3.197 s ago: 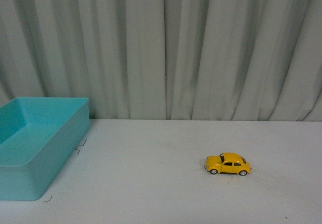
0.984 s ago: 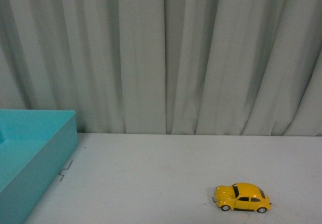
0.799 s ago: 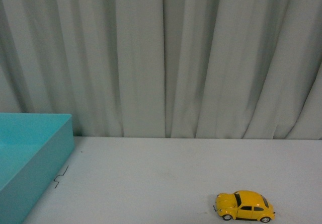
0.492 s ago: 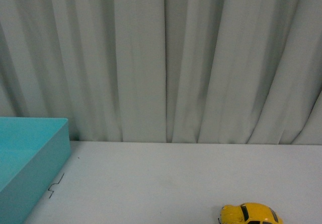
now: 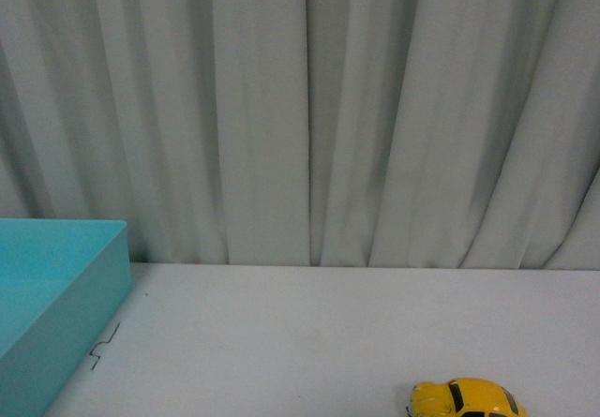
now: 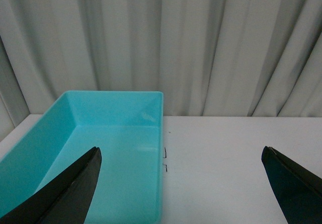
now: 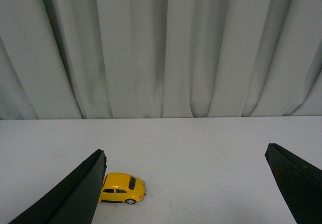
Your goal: Wind up and store yellow beetle toy
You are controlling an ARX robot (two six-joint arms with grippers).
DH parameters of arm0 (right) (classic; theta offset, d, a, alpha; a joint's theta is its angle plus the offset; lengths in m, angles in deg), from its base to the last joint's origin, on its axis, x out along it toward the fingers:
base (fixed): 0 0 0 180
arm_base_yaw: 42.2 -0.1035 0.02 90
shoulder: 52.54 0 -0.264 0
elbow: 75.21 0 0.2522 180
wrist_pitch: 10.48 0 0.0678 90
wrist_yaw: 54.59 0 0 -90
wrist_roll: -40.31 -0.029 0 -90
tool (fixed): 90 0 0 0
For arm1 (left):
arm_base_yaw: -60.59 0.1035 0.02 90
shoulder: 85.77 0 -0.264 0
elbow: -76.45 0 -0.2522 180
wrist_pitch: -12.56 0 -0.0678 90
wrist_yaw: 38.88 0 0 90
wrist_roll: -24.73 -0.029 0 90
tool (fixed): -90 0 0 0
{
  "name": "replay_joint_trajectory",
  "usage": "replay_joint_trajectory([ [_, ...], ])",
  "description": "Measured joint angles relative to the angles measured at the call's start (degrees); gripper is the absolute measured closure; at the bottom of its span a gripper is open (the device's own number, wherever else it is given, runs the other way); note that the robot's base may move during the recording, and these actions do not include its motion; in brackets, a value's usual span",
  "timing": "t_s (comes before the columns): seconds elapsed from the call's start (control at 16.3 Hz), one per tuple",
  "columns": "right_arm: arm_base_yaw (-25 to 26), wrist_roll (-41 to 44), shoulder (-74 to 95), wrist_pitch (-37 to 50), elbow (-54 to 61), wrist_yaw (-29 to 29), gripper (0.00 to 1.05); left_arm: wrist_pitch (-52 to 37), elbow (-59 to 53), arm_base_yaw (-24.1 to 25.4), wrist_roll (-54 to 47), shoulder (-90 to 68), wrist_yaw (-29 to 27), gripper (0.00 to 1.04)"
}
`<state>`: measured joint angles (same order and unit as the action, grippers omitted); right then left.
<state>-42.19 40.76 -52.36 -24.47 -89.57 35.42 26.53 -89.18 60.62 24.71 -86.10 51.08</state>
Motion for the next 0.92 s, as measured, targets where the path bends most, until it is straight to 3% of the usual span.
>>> replay_joint_trajectory([
  [0.06,0.0,0.0,0.0,0.0,0.0,0.0,0.07,0.0,0.0,0.0,0.0,0.0,0.0,0.07],
  [0.12,2.91,-2.71,1.6,-2.67,-0.85,-7.41,0.07,0.0,0.0,0.0,0.0,0.0,-0.07,0.07],
  [0.25,19.93,-9.97,21.33,14.73,-1.73,-30.01,0.07,-0.02,0.0,0.0,0.0,0.0,0.02,0.07],
  [0.37,27.8,-9.57,45.64,36.81,-7.69,-39.67,0.07,-0.02,0.0,0.0,-0.02,0.0,0.02,0.07],
  [0.55,25.7,-6.27,74.62,54.18,-20.79,-39.01,0.07,0.0,0.0,0.0,0.0,0.0,0.0,0.07],
  [0.74,18.8,1.55,94.07,49.0,-35.74,-42.36,0.07,0.0,0.0,0.0,0.0,0.0,0.0,0.07],
  [0.92,14.62,16.92,105.61,32.41,-49.11,-48.52,0.07,0.0,0.0,0.0,0.0,0.0,0.0,0.07],
])
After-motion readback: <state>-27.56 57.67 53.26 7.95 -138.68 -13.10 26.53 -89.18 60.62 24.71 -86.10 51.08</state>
